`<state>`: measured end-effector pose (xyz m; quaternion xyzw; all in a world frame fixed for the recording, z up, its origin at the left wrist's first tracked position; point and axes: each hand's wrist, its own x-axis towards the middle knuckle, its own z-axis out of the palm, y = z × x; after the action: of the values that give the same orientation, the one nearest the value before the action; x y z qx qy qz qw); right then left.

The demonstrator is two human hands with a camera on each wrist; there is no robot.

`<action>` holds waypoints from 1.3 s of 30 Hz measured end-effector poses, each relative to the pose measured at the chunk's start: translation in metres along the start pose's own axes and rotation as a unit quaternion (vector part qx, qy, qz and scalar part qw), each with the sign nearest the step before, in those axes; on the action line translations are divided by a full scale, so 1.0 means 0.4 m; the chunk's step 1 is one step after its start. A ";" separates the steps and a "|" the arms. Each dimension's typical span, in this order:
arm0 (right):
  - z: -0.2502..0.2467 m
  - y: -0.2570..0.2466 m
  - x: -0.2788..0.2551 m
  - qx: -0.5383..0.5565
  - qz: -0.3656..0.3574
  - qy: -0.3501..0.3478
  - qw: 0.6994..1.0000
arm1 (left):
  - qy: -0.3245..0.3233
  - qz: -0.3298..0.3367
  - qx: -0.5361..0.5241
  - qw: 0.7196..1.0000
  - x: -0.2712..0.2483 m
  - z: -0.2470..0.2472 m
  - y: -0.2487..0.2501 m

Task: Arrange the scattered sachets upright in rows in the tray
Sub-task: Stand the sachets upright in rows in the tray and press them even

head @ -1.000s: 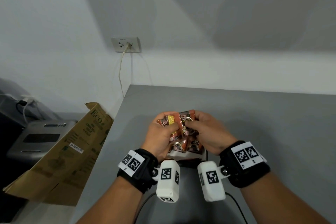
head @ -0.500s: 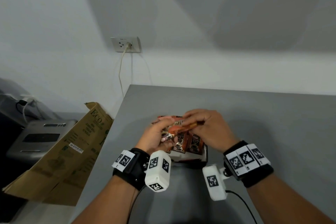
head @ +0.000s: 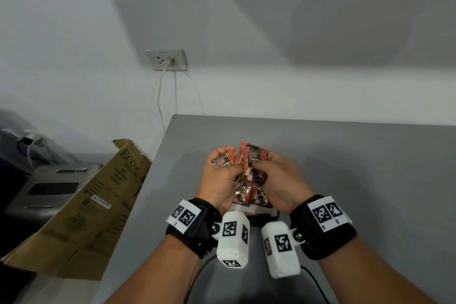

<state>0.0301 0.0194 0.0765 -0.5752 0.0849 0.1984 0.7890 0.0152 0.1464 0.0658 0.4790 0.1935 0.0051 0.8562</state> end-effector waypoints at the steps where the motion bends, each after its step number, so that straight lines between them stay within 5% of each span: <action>1: 0.002 -0.004 0.001 -0.009 -0.004 0.000 1.000 | -0.006 -0.022 0.001 1.000 0.000 -0.003 -0.001; 5: -0.018 -0.026 0.006 -0.027 -0.019 0.021 0.999 | -0.019 -0.074 -0.027 0.997 0.001 -0.030 0.007; 14: -0.023 -0.016 -0.011 -0.095 -0.013 -0.031 0.995 | -0.007 -0.001 0.069 0.998 -0.007 -0.033 0.002; 21: -0.037 -0.003 -0.008 -0.054 -0.041 0.015 0.998 | -0.010 -0.053 0.016 0.998 -0.017 -0.050 0.007; 32: -0.041 0.029 -0.034 -0.059 -0.006 -0.047 0.997 | -0.004 0.006 0.070 0.998 -0.036 -0.070 -0.005; 39: -0.022 0.059 -0.039 -0.057 -0.030 -0.006 0.998 | 0.021 0.012 0.061 0.998 -0.039 -0.062 -0.023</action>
<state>0.0072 0.0138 0.0588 -0.6207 0.0512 0.1824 0.7608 -0.0091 0.1587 0.0516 0.5322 0.2060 0.0140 0.8211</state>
